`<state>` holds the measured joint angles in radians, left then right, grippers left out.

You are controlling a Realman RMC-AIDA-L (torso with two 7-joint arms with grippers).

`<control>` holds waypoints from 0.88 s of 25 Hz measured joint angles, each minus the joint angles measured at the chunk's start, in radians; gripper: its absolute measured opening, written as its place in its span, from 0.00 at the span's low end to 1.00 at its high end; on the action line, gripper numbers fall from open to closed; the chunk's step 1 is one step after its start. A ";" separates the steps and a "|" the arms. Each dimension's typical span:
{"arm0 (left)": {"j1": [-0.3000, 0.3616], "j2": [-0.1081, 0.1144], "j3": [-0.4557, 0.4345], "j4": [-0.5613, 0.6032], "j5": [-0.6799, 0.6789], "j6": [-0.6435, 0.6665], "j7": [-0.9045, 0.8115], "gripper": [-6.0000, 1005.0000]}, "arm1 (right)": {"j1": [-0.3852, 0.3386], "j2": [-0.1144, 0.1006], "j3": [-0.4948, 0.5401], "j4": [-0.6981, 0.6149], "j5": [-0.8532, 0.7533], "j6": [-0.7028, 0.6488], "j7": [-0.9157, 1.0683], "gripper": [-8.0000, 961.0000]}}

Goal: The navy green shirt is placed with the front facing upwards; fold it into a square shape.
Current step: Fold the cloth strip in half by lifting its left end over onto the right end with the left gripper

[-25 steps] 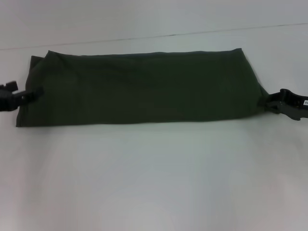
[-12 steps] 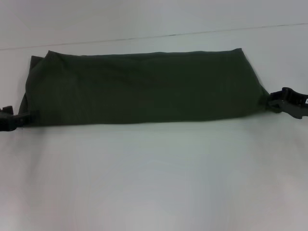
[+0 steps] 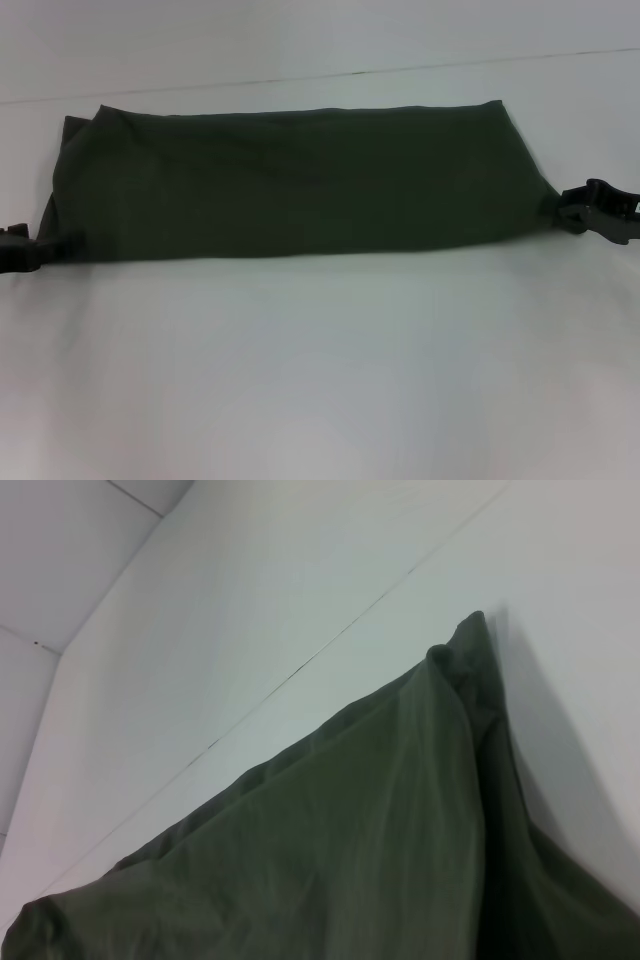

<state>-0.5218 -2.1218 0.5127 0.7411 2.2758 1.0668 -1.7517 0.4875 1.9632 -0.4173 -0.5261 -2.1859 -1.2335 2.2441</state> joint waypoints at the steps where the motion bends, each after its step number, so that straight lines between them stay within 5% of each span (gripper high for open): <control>1: -0.002 0.002 0.000 -0.005 0.000 -0.006 0.000 0.93 | 0.000 0.000 0.000 0.000 0.000 0.000 0.000 0.01; 22: -0.020 0.005 0.038 -0.037 0.021 -0.011 0.003 0.93 | 0.001 -0.003 0.002 -0.002 0.002 0.005 0.000 0.01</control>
<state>-0.5415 -2.1163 0.5503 0.7043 2.2967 1.0557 -1.7487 0.4889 1.9606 -0.4157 -0.5278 -2.1843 -1.2286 2.2442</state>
